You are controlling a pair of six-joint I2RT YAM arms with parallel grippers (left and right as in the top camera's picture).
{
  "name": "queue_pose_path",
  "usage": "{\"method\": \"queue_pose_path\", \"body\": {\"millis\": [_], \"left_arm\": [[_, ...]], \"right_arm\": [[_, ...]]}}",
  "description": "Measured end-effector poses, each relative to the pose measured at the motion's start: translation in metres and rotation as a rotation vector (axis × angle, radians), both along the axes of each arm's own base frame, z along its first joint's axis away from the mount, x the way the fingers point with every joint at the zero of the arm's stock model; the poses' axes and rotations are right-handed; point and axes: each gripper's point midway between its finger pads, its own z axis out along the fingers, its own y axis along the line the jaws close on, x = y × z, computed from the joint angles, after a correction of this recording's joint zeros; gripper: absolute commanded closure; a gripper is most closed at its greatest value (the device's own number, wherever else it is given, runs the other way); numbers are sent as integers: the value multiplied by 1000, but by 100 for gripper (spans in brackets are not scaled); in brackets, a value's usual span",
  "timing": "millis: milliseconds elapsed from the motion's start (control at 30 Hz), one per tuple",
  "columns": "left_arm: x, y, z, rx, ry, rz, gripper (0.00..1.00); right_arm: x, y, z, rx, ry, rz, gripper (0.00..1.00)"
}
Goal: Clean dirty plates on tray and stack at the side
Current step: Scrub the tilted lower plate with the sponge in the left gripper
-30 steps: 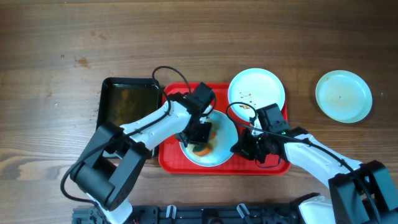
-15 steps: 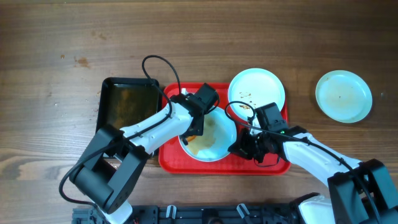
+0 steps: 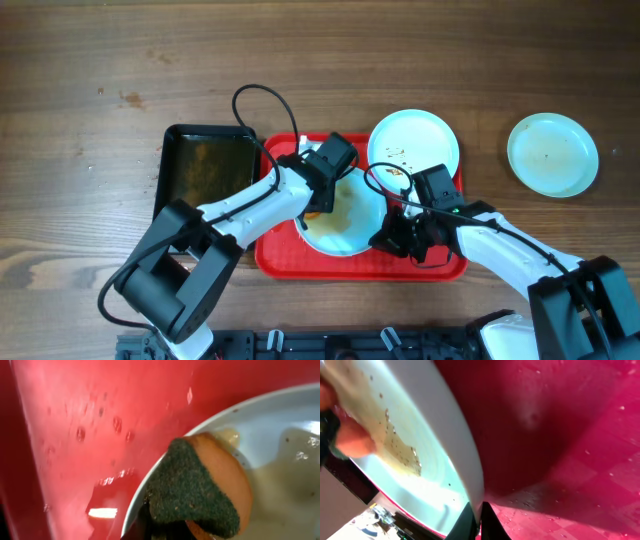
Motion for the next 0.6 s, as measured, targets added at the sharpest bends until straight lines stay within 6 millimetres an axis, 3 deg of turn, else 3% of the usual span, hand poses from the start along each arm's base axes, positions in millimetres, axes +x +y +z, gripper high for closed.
{"method": "queue_pose_path", "body": {"millis": [233,600], "left_arm": [[-21,-9,-2,-49,119,-128,96],[-32,-70,-1,-346,170,-305,96]], "right_arm": [[-8,-4,-4,-18,29,0,95],[-8,-5,-4,-19,31,3,96]]}}
